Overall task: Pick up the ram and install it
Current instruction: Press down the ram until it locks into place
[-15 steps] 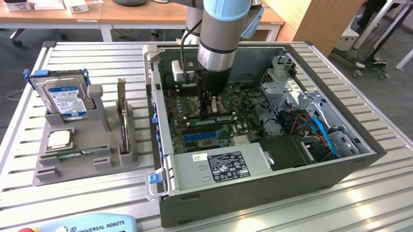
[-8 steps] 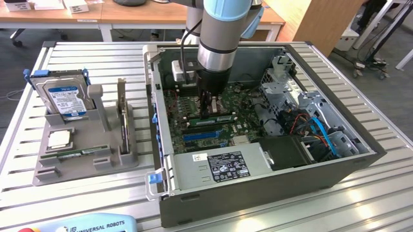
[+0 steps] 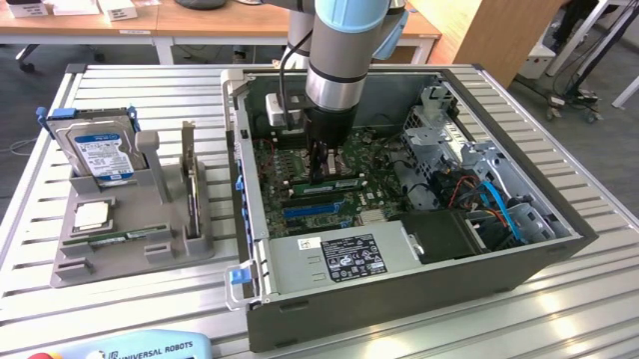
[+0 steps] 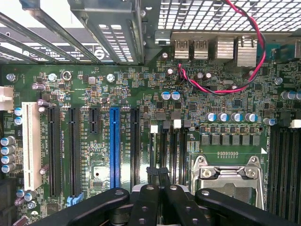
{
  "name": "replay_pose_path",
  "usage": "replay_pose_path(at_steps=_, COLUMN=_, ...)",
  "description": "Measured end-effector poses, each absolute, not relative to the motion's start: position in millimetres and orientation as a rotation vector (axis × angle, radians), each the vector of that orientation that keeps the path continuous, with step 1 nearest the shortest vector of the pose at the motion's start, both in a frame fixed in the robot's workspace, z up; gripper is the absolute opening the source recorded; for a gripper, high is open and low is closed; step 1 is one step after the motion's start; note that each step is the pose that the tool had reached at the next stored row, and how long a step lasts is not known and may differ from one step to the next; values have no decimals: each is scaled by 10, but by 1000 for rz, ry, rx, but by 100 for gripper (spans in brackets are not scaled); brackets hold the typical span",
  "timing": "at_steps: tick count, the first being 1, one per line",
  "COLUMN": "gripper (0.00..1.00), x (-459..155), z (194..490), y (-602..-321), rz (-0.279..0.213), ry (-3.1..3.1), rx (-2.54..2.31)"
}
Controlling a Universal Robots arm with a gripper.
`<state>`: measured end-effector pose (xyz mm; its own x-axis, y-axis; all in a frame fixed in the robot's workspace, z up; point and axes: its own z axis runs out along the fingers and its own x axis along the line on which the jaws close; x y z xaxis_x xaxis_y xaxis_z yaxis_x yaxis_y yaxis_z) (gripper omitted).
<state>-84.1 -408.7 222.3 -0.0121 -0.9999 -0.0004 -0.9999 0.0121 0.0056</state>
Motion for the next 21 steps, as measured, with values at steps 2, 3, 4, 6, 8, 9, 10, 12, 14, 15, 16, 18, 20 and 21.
replay_pose_path(at_steps=2, gripper=10, x=-841, z=2222, y=-4087, rz=-7, ry=-2232, rx=2205)
replay_pose_path(at_steps=3, gripper=10, x=-841, z=2221, y=-4087, rz=-7, ry=-2232, rx=2205)
replay_pose_path(at_steps=4, gripper=10, x=-841, z=2222, y=-4087, rz=-7, ry=-2232, rx=2205)
replay_pose_path(at_steps=6, gripper=10, x=-841, z=2221, y=-4087, rz=-7, ry=-2232, rx=2205)
replay_pose_path(at_steps=8, gripper=10, x=-840, z=2225, y=-4086, rz=-7, ry=-2233, rx=2206)
replay_pose_path(at_steps=9, gripper=10, x=-840, z=2230, y=-4085, rz=-7, ry=-2233, rx=2206)
replay_pose_path(at_steps=10, gripper=10, x=-839, z=2238, y=-4084, rz=-7, ry=-2234, rx=2207)
replay_pose_path(at_steps=12, gripper=10, x=-840, z=2268, y=-4086, rz=-7, ry=-2232, rx=2205)
replay_pose_path(at_steps=14, gripper=10, x=-840, z=2292, y=-4086, rz=-7, ry=-2232, rx=2205)
replay_pose_path(at_steps=15, gripper=10, x=-841, z=2306, y=-4086, rz=-7, ry=-2232, rx=2205)
replay_pose_path(at_steps=16, gripper=10, x=-840, z=2320, y=-4086, rz=-7, ry=-2232, rx=2205)
replay_pose_path(at_steps=18, gripper=10, x=-840, z=2353, y=-4087, rz=-7, ry=-2232, rx=2205)
replay_pose_path(at_steps=20, gripper=10, x=-840, z=2393, y=-4086, rz=-7, ry=-2232, rx=2205)
replay_pose_path(at_steps=21, gripper=10, x=-840, z=2413, y=-4086, rz=-7, ry=-2232, rx=2205)
